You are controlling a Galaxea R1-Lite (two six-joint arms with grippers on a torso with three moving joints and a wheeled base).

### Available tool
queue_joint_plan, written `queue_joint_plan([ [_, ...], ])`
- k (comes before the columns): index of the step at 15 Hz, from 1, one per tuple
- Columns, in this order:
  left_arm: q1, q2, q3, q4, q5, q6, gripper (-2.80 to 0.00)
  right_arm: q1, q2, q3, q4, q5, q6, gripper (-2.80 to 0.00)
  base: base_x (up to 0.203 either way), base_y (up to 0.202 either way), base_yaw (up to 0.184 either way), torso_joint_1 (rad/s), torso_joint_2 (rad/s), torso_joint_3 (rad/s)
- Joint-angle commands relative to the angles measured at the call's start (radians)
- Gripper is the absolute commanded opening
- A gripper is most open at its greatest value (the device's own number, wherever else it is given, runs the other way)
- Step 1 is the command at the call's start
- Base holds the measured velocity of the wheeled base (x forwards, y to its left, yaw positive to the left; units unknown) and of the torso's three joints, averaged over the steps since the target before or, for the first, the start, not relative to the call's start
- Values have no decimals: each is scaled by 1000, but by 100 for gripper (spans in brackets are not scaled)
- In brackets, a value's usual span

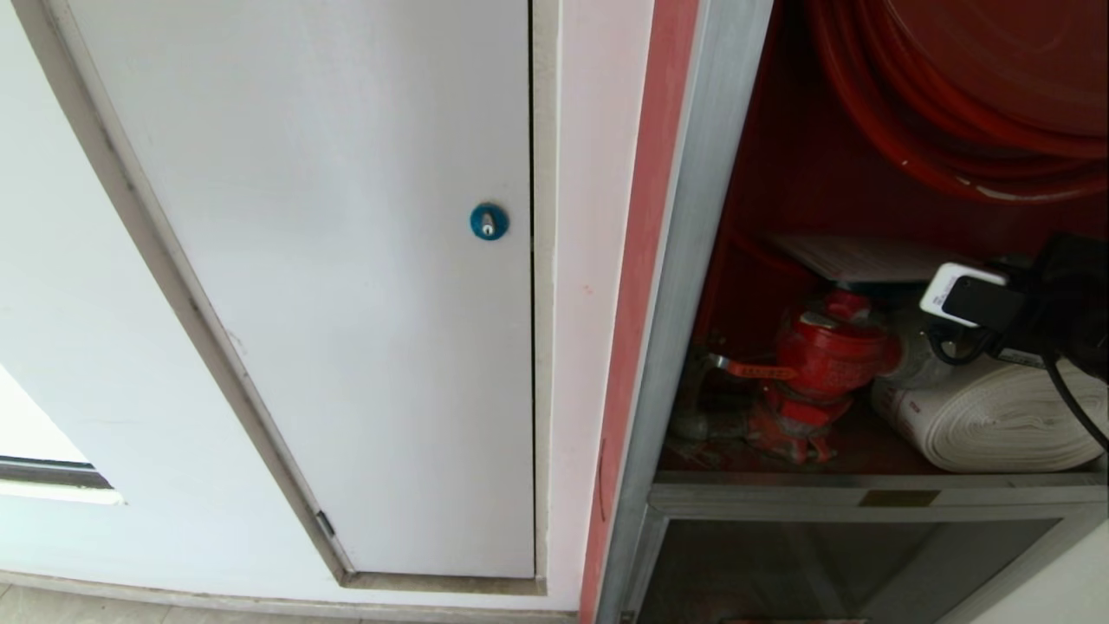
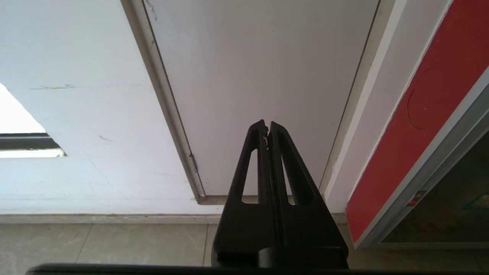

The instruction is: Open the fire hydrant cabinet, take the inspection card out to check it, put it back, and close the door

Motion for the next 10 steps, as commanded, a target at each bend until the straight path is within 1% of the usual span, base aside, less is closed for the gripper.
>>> queue_joint_plan([
  [1, 0, 1, 0, 0, 0, 0, -280, 0, -57, 13, 0, -2, -7, -280, 0, 0, 0, 0, 0, 0],
  [3, 0, 1, 0, 0, 0, 0, -280, 0, -115, 32, 19, -2, -6, -280, 0, 0, 0, 0, 0, 0],
  [5, 0, 1, 0, 0, 0, 0, -280, 0, -185, 44, 78, -1, -3, -280, 0, 0, 0, 0, 0, 0],
  [8, 0, 1, 0, 0, 0, 0, -280, 0, -319, 47, 241, 2, 3, -280, 0, 0, 0, 0, 0, 0],
  [10, 0, 1, 0, 0, 0, 0, -280, 0, -388, 47, 339, 3, 34, -280, 0, 0, 0, 0, 0, 0],
])
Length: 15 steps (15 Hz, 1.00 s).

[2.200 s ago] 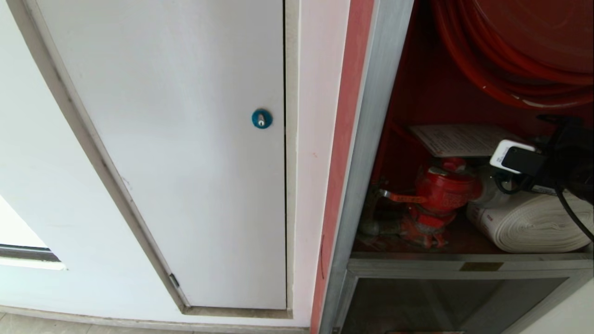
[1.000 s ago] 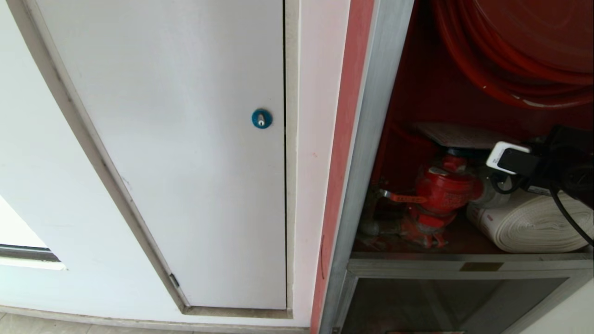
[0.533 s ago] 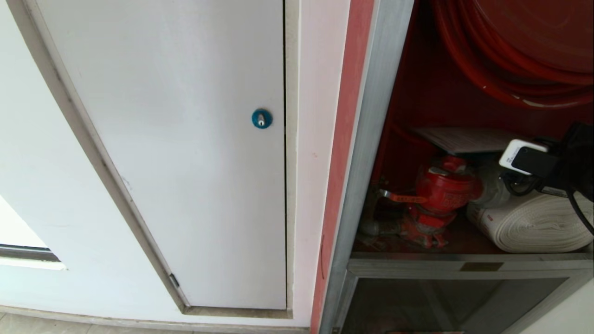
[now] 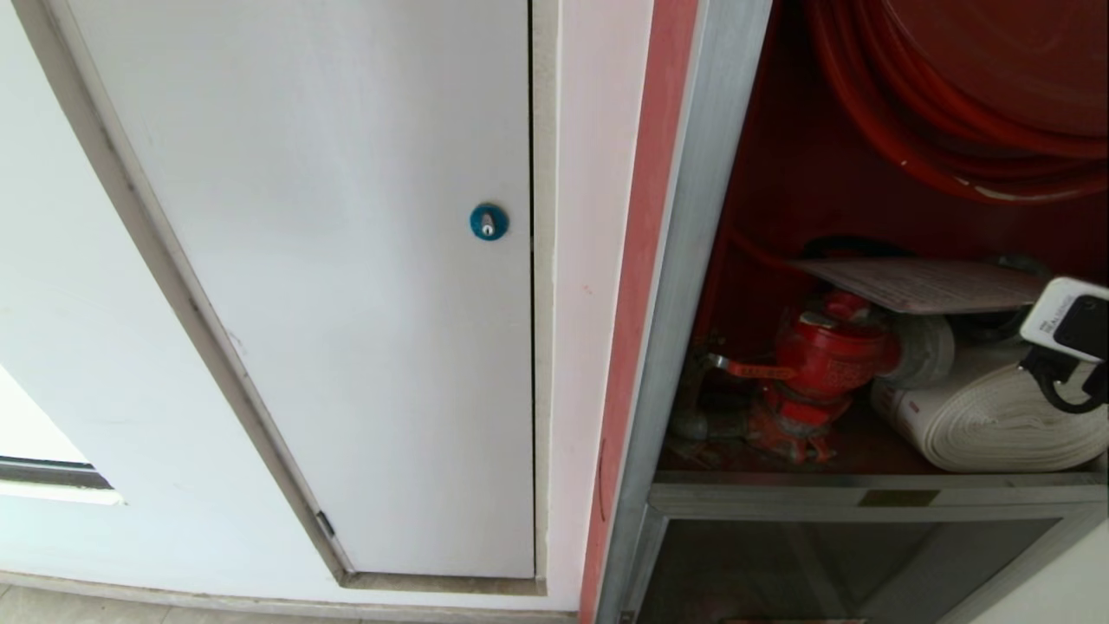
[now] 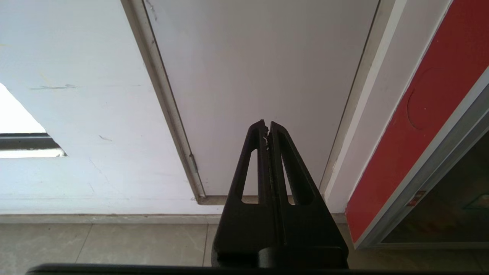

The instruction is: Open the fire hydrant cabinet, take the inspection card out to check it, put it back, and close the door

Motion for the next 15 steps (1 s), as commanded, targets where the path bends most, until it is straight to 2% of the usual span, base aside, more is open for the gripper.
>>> queue_joint_plan([
  [1, 0, 1, 0, 0, 0, 0, -280, 0, -98, -3, 50, -1, 7, -280, 0, 0, 0, 0, 0, 0],
  [3, 0, 1, 0, 0, 0, 0, -280, 0, -138, -6, 106, -1, 44, -280, 0, 0, 0, 0, 0, 0],
  [7, 0, 1, 0, 0, 0, 0, -280, 3, -196, -7, 207, 11, 171, -280, 0, 0, 0, 0, 0, 0],
  [9, 0, 1, 0, 0, 0, 0, -280, 3, -211, -8, 223, 27, 233, -280, 0, 0, 0, 0, 0, 0],
  [15, 0, 1, 0, 0, 0, 0, -280, 7, -282, -39, 396, 104, 449, -280, 0, 0, 0, 0, 0, 0],
])
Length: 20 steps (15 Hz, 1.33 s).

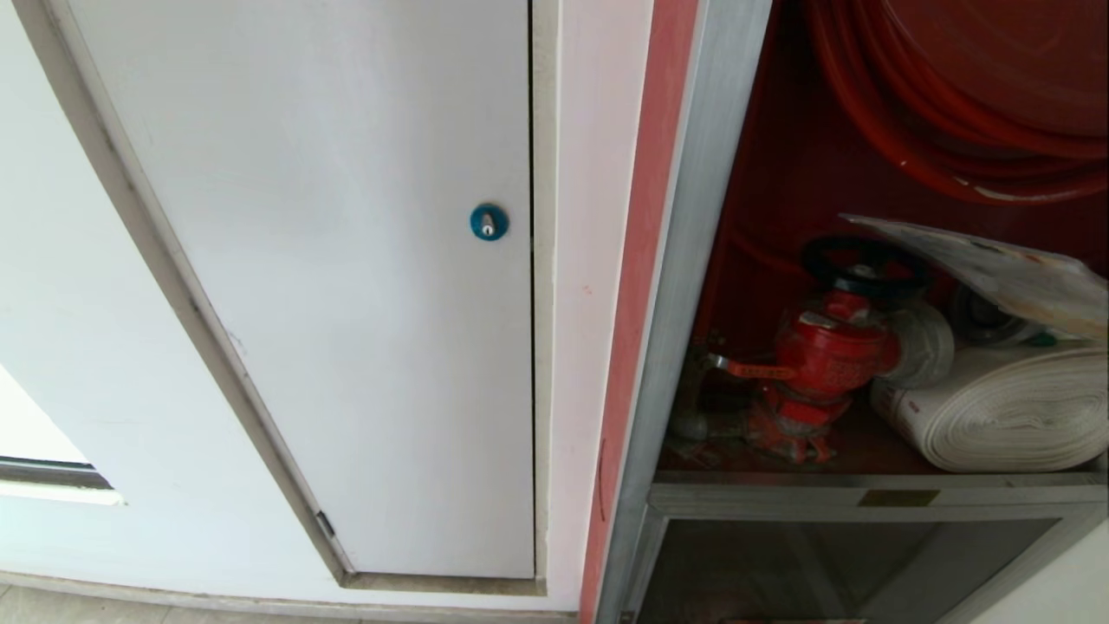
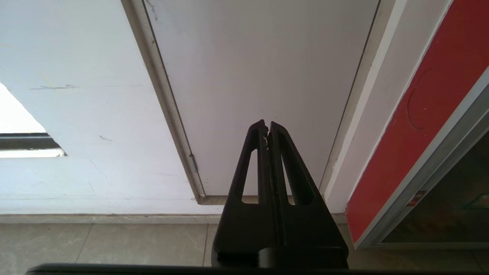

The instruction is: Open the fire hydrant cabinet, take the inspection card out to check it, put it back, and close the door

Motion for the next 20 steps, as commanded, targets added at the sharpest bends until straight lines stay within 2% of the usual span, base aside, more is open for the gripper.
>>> queue_joint_plan([
  [1, 0, 1, 0, 0, 0, 0, -280, 1, -25, -2, 12, 12, 23, -280, 0, 0, 0, 0, 0, 0],
  [5, 0, 1, 0, 0, 0, 0, -280, 1, -83, -5, 120, 89, 226, -280, 0, 0, 0, 0, 0, 0],
  [9, 0, 1, 0, 0, 0, 0, -280, 1, -131, -10, 204, 175, 365, -280, 0, 0, 0, 0, 0, 0],
  [12, 0, 1, 0, 0, 0, 0, -280, 1, -179, -10, 245, 268, 476, -280, 0, 0, 0, 0, 0, 0],
  [17, 0, 1, 0, 0, 0, 0, -280, 1, -276, -12, 355, 423, 607, -280, 0, 0, 0, 0, 0, 0],
  [20, 0, 1, 0, 0, 0, 0, -280, 1, -323, -11, 417, 567, 703, -280, 0, 0, 0, 0, 0, 0],
])
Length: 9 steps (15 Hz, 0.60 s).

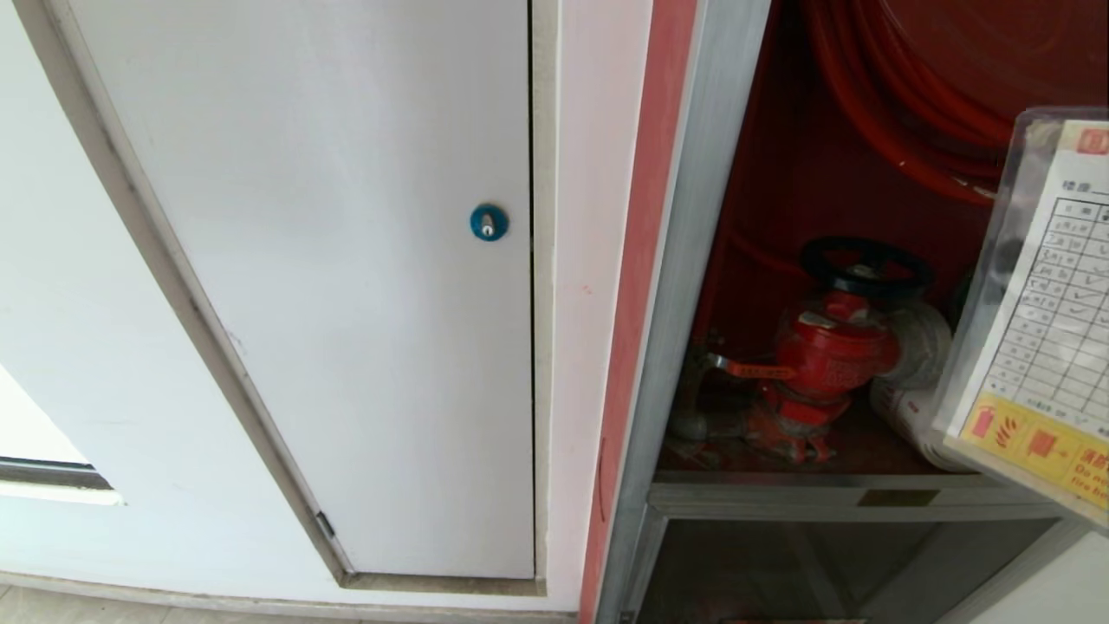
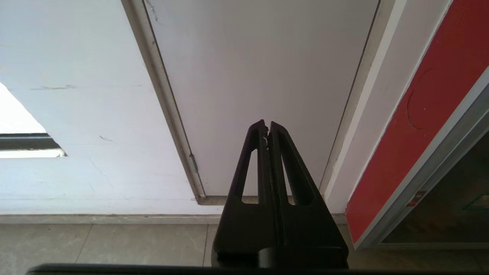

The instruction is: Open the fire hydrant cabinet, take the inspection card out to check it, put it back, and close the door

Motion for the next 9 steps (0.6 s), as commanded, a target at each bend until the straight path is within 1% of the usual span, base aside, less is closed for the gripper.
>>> queue_joint_plan([
  [1, 0, 1, 0, 0, 0, 0, -280, 0, -43, 0, 28, 75, 24, -280, 0, 0, 0, 0, 0, 0],
  [3, 0, 1, 0, 0, 0, 0, -280, 0, -64, 0, 77, 164, 37, -280, 0, 0, 0, 0, 0, 0],
  [6, 0, 1, 0, 0, 0, 0, -280, 0, -89, 6, 132, 251, 38, -280, 0, 0, 0, 0, 0, 0],
  [9, 0, 1, 0, 0, 0, 0, -280, 1, -87, 9, 135, 318, 38, -280, 0, 0, 0, 0, 0, 0],
])
